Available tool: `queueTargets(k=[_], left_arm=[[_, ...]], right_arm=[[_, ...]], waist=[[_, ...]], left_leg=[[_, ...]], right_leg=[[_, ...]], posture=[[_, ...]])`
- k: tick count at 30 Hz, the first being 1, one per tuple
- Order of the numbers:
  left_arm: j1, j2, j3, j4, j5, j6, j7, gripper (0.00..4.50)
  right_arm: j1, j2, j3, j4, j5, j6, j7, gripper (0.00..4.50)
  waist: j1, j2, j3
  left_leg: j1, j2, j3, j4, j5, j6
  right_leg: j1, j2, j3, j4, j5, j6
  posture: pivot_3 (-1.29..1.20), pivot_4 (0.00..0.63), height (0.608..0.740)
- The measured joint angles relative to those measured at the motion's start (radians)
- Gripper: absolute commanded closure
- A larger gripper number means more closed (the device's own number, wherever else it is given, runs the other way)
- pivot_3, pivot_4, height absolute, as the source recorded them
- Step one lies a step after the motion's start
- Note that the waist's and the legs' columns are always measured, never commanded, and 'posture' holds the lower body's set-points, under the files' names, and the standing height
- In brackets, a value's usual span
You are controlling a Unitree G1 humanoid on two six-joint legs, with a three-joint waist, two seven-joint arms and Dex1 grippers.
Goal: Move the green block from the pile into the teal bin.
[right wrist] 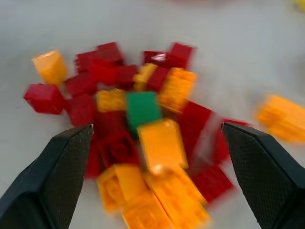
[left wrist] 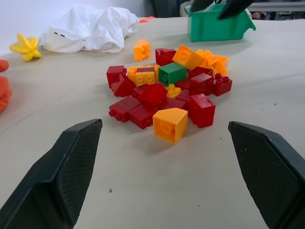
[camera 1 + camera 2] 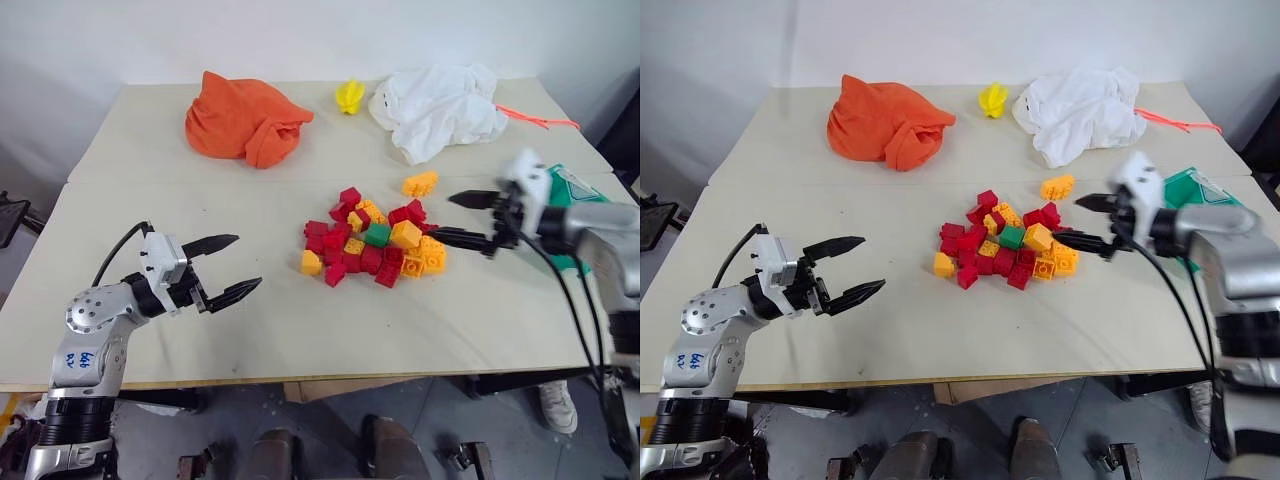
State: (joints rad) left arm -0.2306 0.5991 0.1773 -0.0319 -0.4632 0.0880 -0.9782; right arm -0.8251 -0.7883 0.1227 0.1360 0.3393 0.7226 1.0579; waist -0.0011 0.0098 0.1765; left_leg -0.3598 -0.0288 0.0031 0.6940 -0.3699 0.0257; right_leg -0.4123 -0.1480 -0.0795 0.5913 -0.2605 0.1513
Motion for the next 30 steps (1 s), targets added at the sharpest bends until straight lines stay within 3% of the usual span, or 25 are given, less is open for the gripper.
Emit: queueTargets(k=[8, 12, 24, 28, 30], left_arm=[[-0.021, -0.011, -0.022, 0.009, 0.003, -0.003, 0.004, 0.00], [-0.009, -0.011, -0.020, 0.005, 0.003, -0.003, 0.013, 0.00], [0.034, -0.028, -0.020, -0.033, 0.003, -0.003, 0.041, 0.00], [0.031, -0.029, -0.021, -0.032, 0.003, -0.003, 0.037, 0.00], [0.022, -0.029, -0.021, -0.033, 0.003, -0.002, 0.033, 0.00]], right_arm=[[-0.220, 0.176, 0.226, 0.237, -0.148, 0.061, -0.002, 0.02], [-0.259, 0.214, 0.242, 0.366, -0.197, 0.010, 0.001, 0.78], [-0.319, 0.251, 0.254, 0.578, -0.319, -0.133, 0.016, 0.78], [-0.321, 0.261, 0.250, 0.591, -0.329, -0.145, 0.020, 1.61], [-0.321, 0.267, 0.249, 0.594, -0.330, -0.155, 0.020, 2.32]], waist=[[-0.003, 0.000, 0.000], [-0.005, 0.000, 0.000], [-0.027, 0.000, 0.000], [-0.027, 0.000, 0.000], [-0.027, 0.000, 0.000]], left_leg=[[-0.009, -0.003, -0.006, 0.004, 0.000, 0.000], [-0.010, -0.005, -0.008, 0.004, 0.000, 0.000], [-0.010, -0.007, -0.009, 0.004, 0.000, 0.000], [-0.010, -0.007, -0.010, 0.004, 0.000, 0.000], [-0.010, -0.007, -0.010, 0.004, 0.000, 0.000]], right_leg=[[-0.005, 0.000, -0.005, 0.001, 0.000, 0.000], [-0.005, -0.001, -0.007, 0.001, 0.000, 0.000], [-0.004, -0.001, -0.009, 0.002, 0.000, 0.000], [-0.004, -0.001, -0.009, 0.002, 0.000, 0.000], [-0.004, -0.001, -0.009, 0.002, 0.000, 0.000]], posture=[[0.00, 0.150, 0.740], [0.00, 0.150, 0.740], [0.00, 0.150, 0.740], [0.00, 0.150, 0.740], [0.00, 0.150, 0.740]])
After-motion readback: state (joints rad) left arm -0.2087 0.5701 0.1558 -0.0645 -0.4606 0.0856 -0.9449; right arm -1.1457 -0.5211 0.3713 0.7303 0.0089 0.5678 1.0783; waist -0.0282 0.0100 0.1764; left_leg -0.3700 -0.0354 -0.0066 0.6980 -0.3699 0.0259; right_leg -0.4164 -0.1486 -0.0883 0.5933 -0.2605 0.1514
